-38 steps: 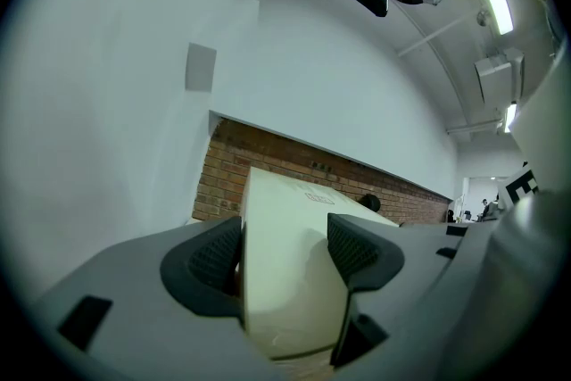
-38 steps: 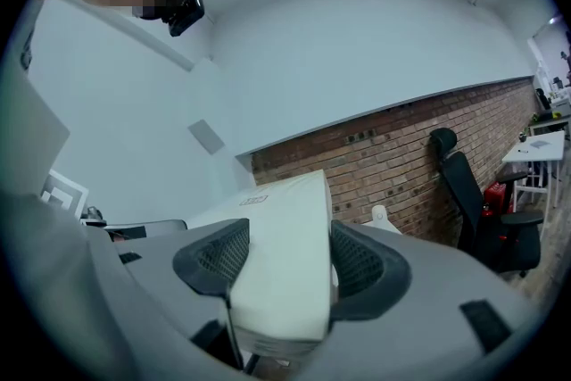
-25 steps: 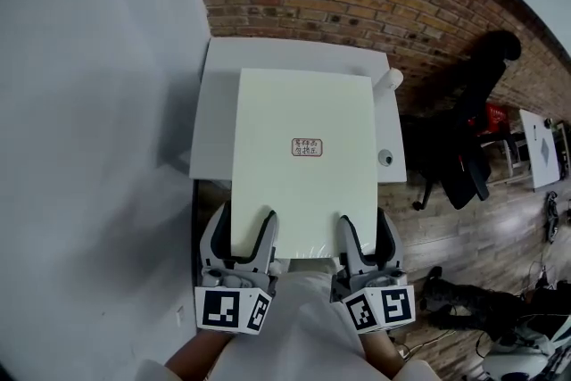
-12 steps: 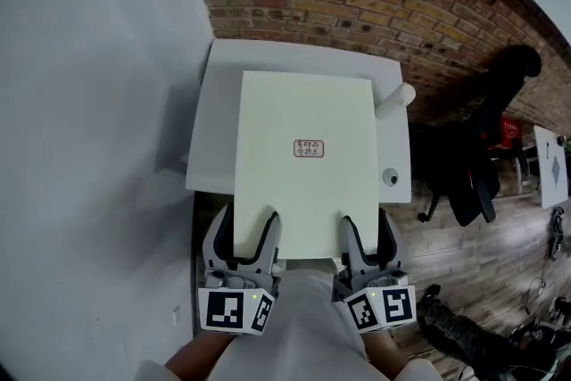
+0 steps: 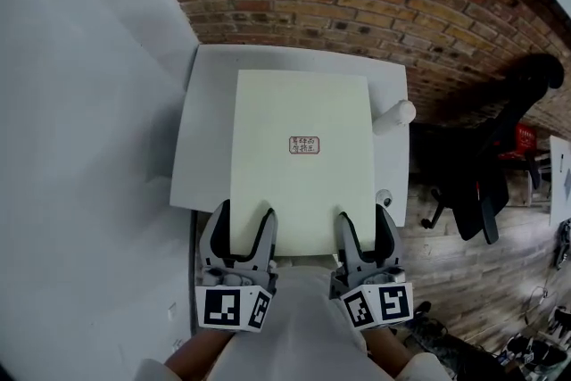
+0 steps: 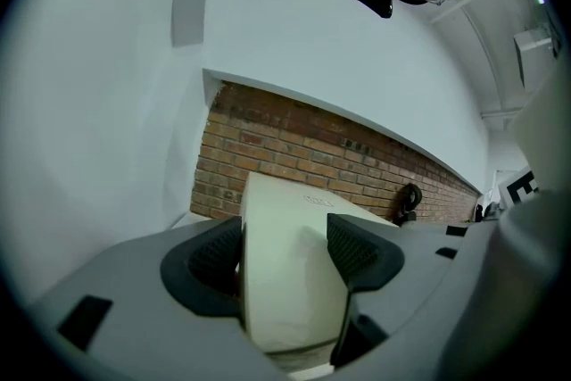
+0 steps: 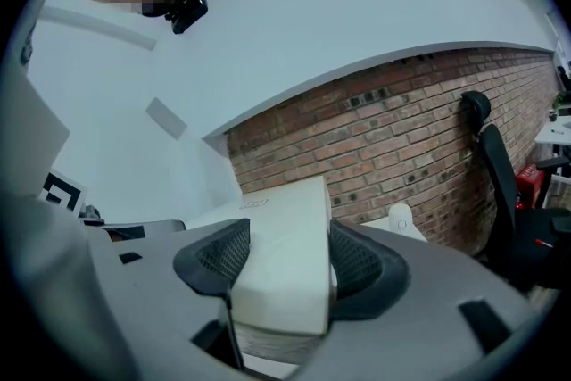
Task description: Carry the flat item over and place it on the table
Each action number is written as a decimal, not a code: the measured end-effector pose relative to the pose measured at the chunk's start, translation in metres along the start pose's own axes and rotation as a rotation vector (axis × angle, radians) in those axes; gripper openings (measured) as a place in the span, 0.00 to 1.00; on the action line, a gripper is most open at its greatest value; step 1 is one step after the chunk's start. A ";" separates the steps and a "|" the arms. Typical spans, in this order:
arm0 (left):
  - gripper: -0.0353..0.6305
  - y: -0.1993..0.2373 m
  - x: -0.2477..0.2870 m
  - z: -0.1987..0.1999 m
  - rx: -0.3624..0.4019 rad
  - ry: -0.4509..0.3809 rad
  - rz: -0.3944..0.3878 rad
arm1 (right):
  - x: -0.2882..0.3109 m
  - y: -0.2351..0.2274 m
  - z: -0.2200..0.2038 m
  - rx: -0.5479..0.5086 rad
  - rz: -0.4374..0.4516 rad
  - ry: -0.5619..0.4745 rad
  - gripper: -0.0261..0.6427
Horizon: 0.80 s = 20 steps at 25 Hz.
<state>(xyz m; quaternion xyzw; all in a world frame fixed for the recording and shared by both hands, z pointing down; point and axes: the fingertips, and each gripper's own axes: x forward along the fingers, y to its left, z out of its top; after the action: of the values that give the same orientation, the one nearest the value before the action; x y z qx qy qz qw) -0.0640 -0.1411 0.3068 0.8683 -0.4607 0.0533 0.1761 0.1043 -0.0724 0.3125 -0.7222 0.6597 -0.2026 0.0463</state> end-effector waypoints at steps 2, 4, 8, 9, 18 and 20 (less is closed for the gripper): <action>0.52 -0.005 0.016 -0.003 0.001 0.001 0.022 | 0.013 -0.014 0.002 -0.003 0.013 0.009 0.48; 0.52 -0.014 0.029 -0.006 0.005 0.001 0.038 | 0.022 -0.030 0.005 -0.001 0.026 0.014 0.48; 0.52 -0.029 0.052 -0.015 0.013 0.011 0.052 | 0.034 -0.057 0.004 0.015 0.038 0.027 0.48; 0.52 -0.032 0.056 -0.017 0.012 0.018 0.053 | 0.036 -0.063 0.003 0.019 0.037 0.033 0.48; 0.52 -0.022 0.107 -0.051 -0.016 0.069 0.049 | 0.077 -0.095 -0.022 0.032 0.027 0.082 0.48; 0.52 -0.019 0.115 -0.062 -0.019 0.084 0.050 | 0.082 -0.101 -0.033 0.041 0.020 0.096 0.48</action>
<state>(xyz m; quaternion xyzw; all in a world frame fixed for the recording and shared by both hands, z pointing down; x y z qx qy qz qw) 0.0214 -0.1994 0.3893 0.8518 -0.4749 0.0897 0.2021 0.1909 -0.1330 0.3955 -0.7038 0.6641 -0.2502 0.0314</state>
